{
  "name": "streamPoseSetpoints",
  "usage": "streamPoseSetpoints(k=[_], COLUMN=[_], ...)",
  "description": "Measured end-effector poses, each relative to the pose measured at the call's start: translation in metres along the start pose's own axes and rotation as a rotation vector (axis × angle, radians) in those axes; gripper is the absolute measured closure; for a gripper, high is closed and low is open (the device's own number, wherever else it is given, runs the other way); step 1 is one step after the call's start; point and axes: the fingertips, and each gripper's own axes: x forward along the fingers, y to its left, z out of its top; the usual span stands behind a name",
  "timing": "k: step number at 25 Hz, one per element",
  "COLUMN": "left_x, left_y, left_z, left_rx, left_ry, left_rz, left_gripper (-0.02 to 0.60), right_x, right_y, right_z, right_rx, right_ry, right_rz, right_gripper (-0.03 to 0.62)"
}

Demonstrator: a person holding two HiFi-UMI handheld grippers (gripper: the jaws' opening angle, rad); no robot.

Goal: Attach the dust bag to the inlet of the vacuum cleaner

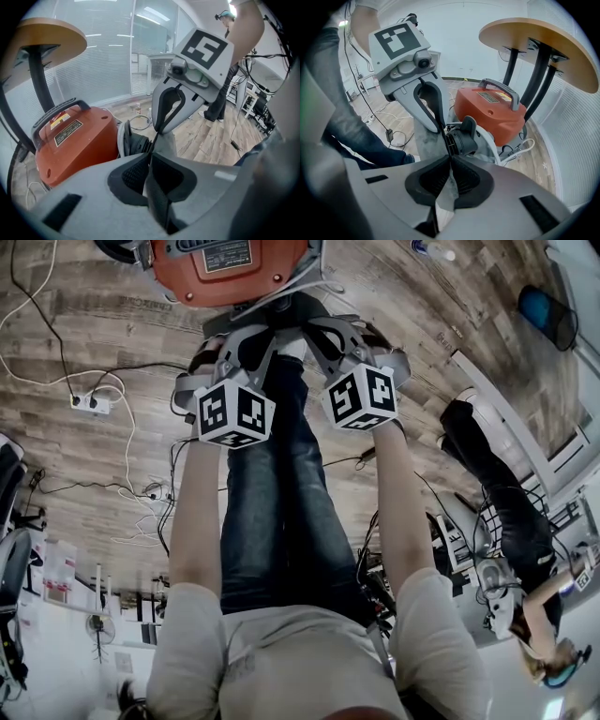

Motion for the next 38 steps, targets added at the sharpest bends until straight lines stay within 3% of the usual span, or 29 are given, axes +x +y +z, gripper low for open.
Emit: streamPoseSetpoints(k=[6, 14, 23, 29, 38], left_x=[0.0000, 0.0005, 0.0018, -0.0024, -0.0057], left_y=[-0.0014, -0.0020, -0.0001, 0.0044, 0.0011], left_z=[-0.0030, -0.0018, -0.0023, -0.0044, 0.0007], left_rx=[-0.058, 0.030, -0.052, -0.124, -0.124], left_ry=[-0.013, 0.003, -0.008, -0.026, -0.039], left_rz=[0.022, 0.001, 0.015, 0.033, 0.030], left_gripper=[0.546, 0.541, 0.540, 0.463, 0.425], right_x=[-0.0002, 0.0009, 0.0006, -0.0016, -0.0065], right_y=[0.0022, 0.0024, 0.0000, 0.0010, 0.0005], right_z=[0.0002, -0.0006, -0.0004, -0.0005, -0.0037], right_rx=[0.043, 0.018, 0.085, 0.139, 0.190], right_ry=[-0.009, -0.011, -0.031, -0.045, -0.049], right_rz=[-0.037, -0.020, -0.042, -0.042, -0.031], right_gripper=[0.565, 0.564, 0.553, 0.533, 0.447])
